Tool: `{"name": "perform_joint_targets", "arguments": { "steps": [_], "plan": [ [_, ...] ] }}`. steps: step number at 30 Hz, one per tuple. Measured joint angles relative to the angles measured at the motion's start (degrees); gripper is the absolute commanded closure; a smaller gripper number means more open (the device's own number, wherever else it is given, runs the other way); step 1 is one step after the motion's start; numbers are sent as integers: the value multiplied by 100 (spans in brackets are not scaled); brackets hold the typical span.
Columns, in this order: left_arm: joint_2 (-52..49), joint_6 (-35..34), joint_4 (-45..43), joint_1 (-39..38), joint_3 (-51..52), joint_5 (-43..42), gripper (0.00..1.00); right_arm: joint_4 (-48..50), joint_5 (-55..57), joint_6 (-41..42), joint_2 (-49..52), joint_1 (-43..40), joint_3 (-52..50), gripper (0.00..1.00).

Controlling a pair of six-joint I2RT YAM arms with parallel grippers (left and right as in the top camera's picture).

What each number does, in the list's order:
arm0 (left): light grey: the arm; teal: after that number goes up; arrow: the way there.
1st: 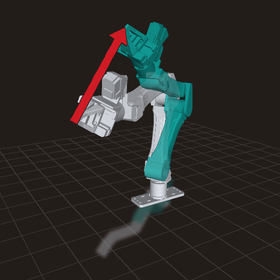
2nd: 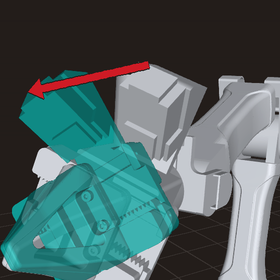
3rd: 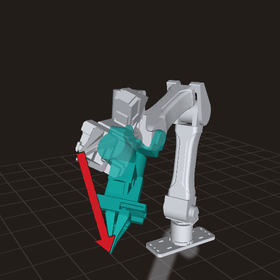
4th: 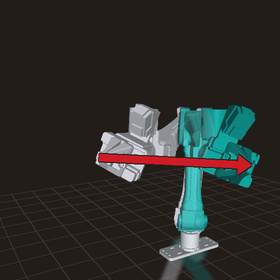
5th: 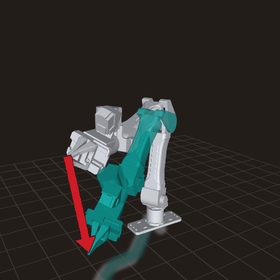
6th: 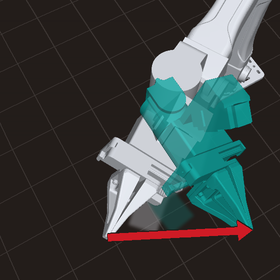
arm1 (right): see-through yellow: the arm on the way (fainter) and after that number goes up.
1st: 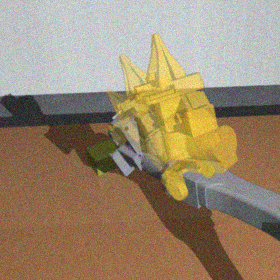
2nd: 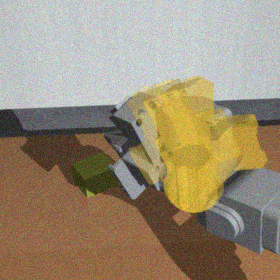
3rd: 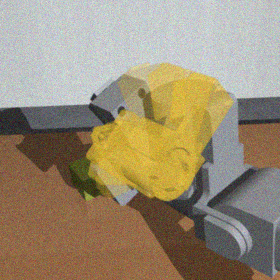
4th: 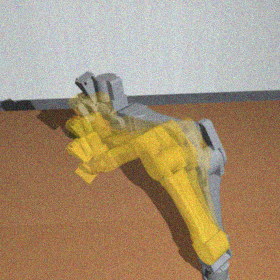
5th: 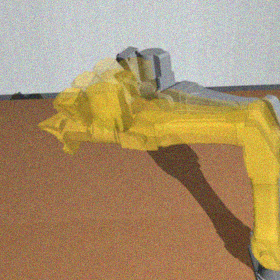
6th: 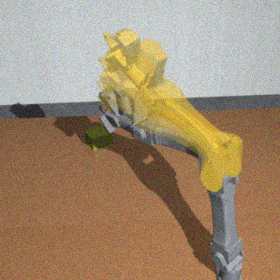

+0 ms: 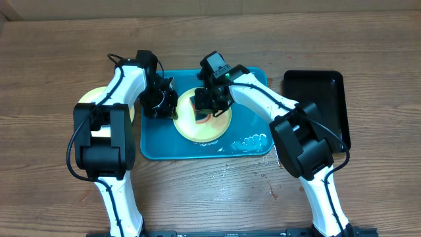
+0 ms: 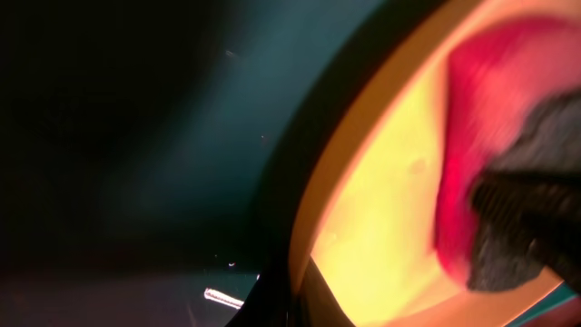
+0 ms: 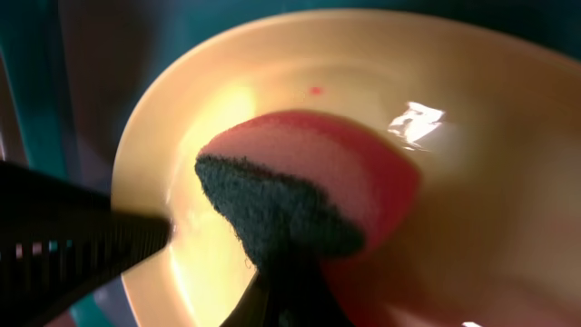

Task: Clean dirty plates on tray and stack at the side
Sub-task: 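Keep scrubbing the yellow plate in circles with the sponge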

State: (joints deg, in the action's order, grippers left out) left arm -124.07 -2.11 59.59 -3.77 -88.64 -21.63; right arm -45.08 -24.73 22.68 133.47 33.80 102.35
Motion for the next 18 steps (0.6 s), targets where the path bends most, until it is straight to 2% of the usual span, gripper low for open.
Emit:
{"name": "perform_joint_targets", "arguments": {
  "steps": [8,18],
  "plan": [
    [-2,170,46,-85,17,-48,96,-1049,-247,-553,0,83,87,96],
    [-2,212,-24,-210,22,-225,96,-2328,787,-734,48,-188,601,96]
  ]
}}
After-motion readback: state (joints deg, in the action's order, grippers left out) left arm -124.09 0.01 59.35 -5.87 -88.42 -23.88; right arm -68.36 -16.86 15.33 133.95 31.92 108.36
